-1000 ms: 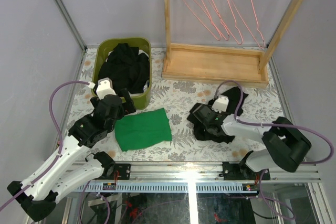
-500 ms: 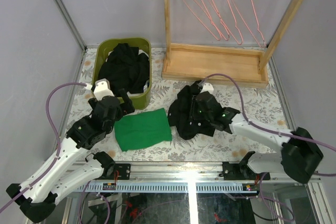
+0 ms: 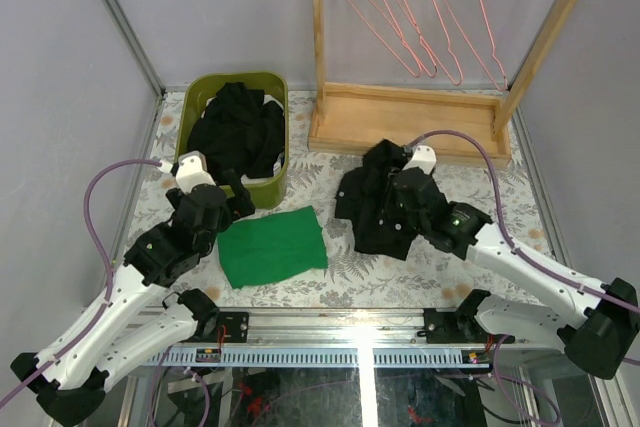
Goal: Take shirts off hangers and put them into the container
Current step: Pick up the shirt from the center of the board.
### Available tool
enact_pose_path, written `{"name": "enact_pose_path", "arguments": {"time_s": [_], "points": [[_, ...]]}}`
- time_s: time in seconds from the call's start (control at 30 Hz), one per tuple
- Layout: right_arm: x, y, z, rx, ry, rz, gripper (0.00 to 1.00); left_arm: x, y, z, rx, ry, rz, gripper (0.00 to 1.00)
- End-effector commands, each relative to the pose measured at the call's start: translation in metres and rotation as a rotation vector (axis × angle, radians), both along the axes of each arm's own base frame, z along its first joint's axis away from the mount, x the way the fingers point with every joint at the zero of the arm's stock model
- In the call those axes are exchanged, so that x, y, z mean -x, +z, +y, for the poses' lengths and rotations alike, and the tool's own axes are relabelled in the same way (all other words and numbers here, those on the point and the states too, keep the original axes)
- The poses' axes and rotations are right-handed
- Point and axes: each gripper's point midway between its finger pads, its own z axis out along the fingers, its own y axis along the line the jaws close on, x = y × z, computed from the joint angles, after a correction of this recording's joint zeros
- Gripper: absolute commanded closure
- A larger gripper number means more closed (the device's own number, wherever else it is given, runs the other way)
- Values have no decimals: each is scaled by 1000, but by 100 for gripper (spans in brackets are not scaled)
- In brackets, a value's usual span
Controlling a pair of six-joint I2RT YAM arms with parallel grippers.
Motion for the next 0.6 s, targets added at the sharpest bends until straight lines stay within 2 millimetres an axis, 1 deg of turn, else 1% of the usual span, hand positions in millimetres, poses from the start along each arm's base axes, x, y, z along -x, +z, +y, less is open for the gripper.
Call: {"name": "enact_pose_path", "arguments": {"time_s": [0.0, 0.07, 0.13, 0.2, 0.23, 0.33, 0.4, 0.47, 0.53, 0.57], "points": [[7, -53, -64, 265, -232, 96, 74, -2, 1, 6, 1, 35, -17, 0], [7, -72, -66, 283, -236, 135, 62, -2, 0, 5, -2, 34, -13, 0], [4, -85, -61, 275, -218, 164, 43, -3, -1, 4, -5, 31, -9, 0], [3, -96, -44, 242, -137, 195, 26, -3, -1, 4, -7, 30, -6, 0], [2, -100, -36, 232, -105, 211, 19, -3, -2, 4, -8, 31, -5, 0], [2, -114, -20, 234, -45, 267, 7, -3, -2, 5, -8, 32, -6, 0], [2, -126, -16, 276, -24, 314, 2, -3, -1, 5, -7, 31, -7, 0], [4, -144, -23, 364, -37, 382, 0, -2, -2, 5, -8, 30, -6, 0], [10, -165, -25, 430, -10, 449, 1, -3, -2, 4, -7, 30, -6, 0], [12, -175, -30, 477, -19, 489, 1, -3, -2, 4, -9, 30, -6, 0]]}}
